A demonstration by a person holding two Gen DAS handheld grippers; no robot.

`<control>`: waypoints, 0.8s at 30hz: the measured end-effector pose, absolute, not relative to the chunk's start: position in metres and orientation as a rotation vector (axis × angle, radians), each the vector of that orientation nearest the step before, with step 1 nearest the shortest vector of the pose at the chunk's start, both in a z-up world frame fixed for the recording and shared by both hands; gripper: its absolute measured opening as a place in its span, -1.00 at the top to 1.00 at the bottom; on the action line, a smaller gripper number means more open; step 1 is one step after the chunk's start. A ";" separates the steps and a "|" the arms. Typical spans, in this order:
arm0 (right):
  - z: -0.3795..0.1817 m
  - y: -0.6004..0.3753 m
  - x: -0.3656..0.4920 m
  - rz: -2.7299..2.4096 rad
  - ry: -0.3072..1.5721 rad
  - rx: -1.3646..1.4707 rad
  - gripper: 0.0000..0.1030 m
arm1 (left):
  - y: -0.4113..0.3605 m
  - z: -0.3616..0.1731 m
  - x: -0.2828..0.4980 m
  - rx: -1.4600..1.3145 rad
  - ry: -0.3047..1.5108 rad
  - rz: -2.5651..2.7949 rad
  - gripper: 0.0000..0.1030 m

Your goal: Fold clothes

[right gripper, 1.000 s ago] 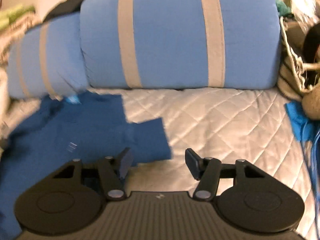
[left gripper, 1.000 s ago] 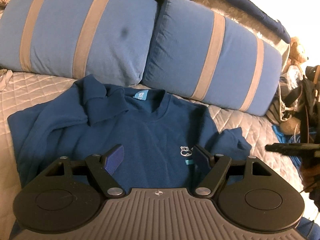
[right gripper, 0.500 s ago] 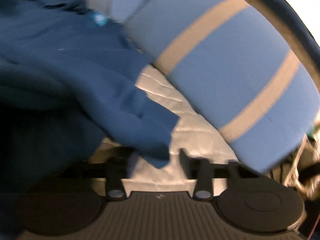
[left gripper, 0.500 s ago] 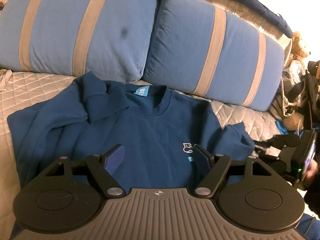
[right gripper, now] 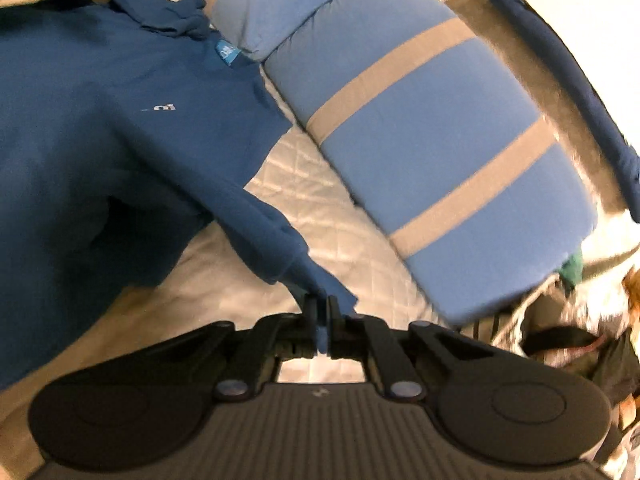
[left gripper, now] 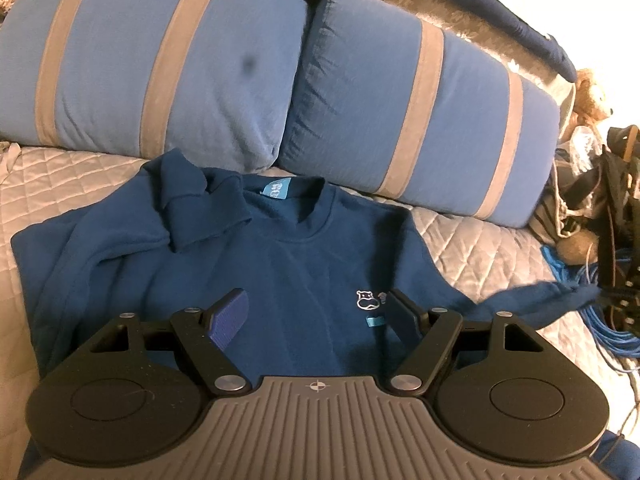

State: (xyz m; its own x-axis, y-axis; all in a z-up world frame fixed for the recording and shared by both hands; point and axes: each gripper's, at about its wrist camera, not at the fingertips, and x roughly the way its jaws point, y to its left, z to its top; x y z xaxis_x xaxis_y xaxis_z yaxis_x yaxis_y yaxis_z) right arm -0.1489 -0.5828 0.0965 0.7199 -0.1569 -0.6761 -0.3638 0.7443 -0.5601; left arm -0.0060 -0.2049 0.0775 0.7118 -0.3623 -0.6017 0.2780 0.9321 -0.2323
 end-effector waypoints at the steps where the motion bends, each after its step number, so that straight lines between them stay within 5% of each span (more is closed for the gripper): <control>1: 0.103 -0.585 -0.155 0.140 0.799 -0.730 0.94 | -0.205 0.078 -0.006 -0.130 0.692 -0.357 -0.46; 9: 0.102 -0.620 -0.148 0.186 0.986 -0.508 0.94 | -0.205 0.078 -0.006 -0.134 0.694 -0.362 -0.46; 22: 0.054 -0.671 -0.044 -0.025 0.935 -0.282 0.95 | -0.208 0.073 -0.002 -0.114 0.717 -0.351 -0.46; 24: 0.051 -0.671 -0.035 -0.072 0.896 -0.266 0.63 | -0.208 0.073 -0.002 -0.113 0.718 -0.351 -0.46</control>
State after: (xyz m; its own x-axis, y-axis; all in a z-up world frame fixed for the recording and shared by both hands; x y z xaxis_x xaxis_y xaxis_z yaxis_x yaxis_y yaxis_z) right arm -0.0354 -0.6713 0.0509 0.6247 -0.1723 -0.7616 -0.0492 0.9647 -0.2586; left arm -0.0015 -0.2084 0.0729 0.6979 -0.3521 -0.6237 0.2756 0.9358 -0.2199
